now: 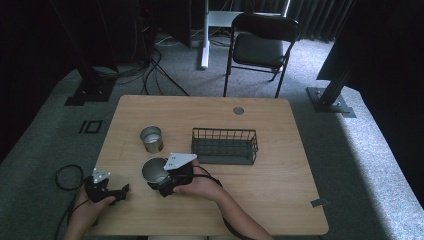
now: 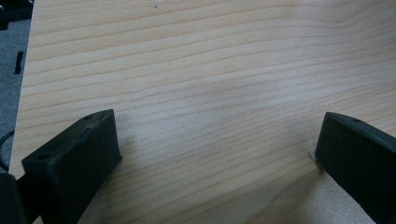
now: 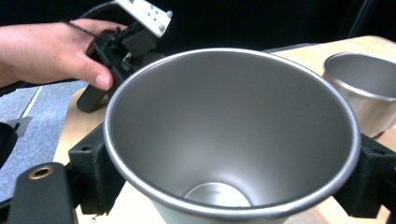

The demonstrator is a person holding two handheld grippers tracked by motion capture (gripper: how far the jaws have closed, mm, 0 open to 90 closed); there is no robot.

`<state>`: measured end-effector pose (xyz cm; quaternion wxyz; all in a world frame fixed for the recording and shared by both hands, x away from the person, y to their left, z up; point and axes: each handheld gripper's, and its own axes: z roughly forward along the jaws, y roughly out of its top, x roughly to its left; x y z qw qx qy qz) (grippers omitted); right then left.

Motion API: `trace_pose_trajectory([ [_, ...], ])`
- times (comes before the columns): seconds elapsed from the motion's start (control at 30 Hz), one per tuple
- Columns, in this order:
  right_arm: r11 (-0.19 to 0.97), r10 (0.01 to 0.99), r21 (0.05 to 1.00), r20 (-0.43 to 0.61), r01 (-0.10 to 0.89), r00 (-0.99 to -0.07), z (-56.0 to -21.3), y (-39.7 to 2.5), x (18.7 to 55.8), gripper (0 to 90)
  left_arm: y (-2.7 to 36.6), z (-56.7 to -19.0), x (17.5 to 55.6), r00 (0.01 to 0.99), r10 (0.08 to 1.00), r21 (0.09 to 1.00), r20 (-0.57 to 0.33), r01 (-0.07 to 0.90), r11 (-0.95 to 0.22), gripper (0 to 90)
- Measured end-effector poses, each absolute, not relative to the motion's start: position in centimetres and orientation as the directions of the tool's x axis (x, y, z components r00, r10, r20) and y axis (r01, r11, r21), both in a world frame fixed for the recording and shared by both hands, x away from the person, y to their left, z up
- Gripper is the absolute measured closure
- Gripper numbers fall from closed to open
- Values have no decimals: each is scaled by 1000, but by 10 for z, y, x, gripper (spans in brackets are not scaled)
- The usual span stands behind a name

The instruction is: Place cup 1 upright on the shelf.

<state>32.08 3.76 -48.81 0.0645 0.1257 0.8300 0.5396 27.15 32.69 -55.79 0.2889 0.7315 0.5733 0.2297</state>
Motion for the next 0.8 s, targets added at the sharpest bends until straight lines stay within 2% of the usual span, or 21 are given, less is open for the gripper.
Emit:
trace_pose_trajectory([
  [0.4, 350, 307, 926, 27, 139, -951, -463, 25, 322, 130, 327, -558, 272, 238, 971, 686, 6, 705, -177, 4],
  [0.8, 307, 396, 942, 3, 135, -918, -437, 7, 328, 130, 327, -558, 272, 238, 971, 687, 6, 705, -177, 4],
])
